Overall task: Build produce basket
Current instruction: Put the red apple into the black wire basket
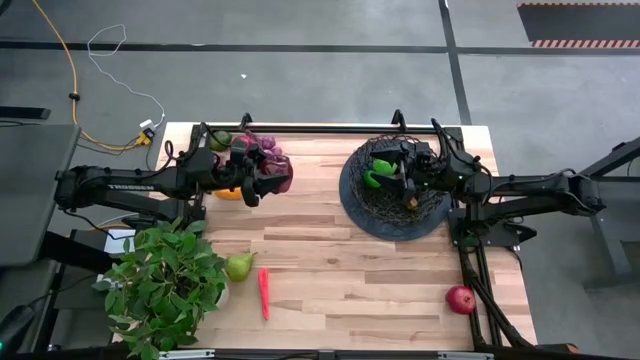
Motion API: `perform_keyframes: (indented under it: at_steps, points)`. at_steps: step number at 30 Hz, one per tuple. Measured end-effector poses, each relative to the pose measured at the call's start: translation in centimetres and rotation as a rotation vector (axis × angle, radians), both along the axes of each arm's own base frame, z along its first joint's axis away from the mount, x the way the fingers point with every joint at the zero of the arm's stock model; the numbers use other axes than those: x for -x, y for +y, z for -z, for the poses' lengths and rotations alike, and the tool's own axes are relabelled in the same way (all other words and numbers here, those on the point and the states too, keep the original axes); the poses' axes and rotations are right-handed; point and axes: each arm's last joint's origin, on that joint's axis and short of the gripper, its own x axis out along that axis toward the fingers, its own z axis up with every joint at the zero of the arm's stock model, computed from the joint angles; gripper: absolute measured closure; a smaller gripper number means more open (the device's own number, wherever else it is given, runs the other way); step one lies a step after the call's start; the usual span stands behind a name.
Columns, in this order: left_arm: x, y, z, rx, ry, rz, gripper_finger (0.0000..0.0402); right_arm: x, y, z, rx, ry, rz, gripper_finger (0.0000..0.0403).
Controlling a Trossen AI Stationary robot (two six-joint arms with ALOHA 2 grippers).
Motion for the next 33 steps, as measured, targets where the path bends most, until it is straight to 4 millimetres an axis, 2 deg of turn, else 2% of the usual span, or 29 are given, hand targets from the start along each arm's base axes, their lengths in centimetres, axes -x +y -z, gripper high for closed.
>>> perform_keyframes:
  at_steps: [9, 15, 20, 24, 33]
  points:
    - [-0.1, 0.1, 0.0, 0.045, -0.012, -0.009, 0.0066, 0.0, 0.0, 0.0, -0.002, 0.000, -0.001, 0.0025]
    - [-2.0, 0.5, -0.5, 0.060, 0.002, -0.013, 0.0066, 0.1, 0.0, -0.6, 0.008, -0.065, -0.001, 0.0025]
    - [-5.7, 1.5, -0.8, 0.015, 0.115, -0.008, 0.0066, 0.9, 0.2, -2.5, 0.046, -0.277, -0.001, 0.0025]
    - [-9.6, 2.8, -0.7, 0.010, 0.162, 0.028, 0.0066, 1.6, 0.3, -3.6, 0.075, -0.404, 0.002, 0.0025]
    - [-19.0, 5.1, 1.3, -0.041, 0.243, 0.047, 0.0066, 1.7, 0.2, -3.8, 0.065, -0.426, 0.014, 0.0025]
